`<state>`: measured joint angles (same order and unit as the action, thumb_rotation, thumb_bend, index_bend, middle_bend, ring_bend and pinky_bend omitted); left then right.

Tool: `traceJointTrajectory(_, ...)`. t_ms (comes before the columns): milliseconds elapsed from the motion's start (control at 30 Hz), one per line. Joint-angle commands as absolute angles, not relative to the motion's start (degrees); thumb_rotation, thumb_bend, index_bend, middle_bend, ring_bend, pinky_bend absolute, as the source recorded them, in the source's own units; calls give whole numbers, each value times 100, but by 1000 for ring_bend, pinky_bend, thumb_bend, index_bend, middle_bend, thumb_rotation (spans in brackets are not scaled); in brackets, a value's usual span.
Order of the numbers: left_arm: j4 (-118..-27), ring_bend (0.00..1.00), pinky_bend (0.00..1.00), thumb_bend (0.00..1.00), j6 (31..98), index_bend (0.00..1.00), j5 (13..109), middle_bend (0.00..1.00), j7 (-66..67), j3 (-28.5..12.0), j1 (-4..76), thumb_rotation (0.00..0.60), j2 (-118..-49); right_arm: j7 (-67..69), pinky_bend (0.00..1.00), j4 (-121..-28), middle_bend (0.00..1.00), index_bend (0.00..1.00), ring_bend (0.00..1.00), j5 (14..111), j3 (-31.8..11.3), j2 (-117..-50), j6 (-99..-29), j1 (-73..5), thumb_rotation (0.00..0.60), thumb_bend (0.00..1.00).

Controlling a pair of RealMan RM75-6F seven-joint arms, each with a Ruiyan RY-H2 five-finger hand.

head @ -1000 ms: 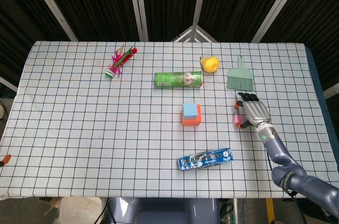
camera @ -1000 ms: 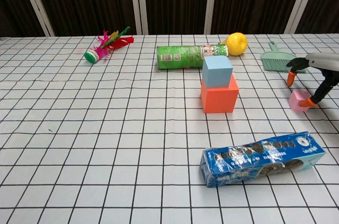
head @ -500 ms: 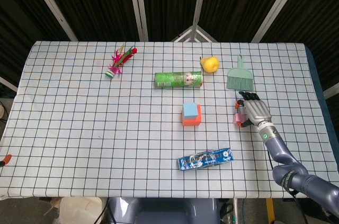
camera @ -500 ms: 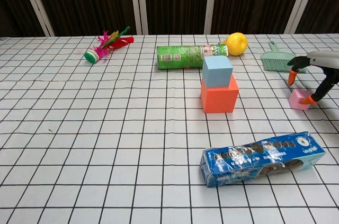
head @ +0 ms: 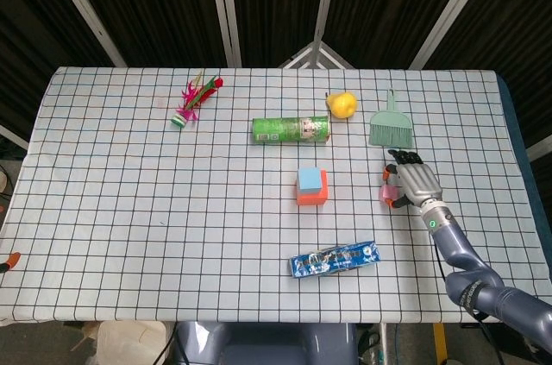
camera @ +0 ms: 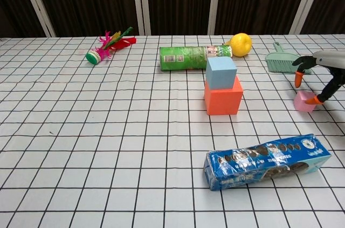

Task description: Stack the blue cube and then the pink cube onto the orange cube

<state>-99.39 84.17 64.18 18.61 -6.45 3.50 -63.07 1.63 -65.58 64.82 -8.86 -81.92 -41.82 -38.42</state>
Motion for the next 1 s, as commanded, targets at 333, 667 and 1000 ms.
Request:
traceJointTrajectory(333,-9938,0,18,205,8410,220,6442,8,1829,-640,347,600,-6296,76,0,-6726,74,436,25,6400,-933,-8096,-4229,-3812,600,298)
traceJointTrajectory(667,-9944,0,18,205,8419,220,6462,9,1826,-632,340,600,-6295,-53,0,-6771,74,292,25,6262,-891,-8043,-4044,-3838,600,296)
traceJointTrajectory(1000,-9931,0,18,206,8413,220,6441,10,1841,-639,343,600,-6299,-205,0,-6693,74,317,25,6049,-905,-8124,-3967,-3879,600,296)
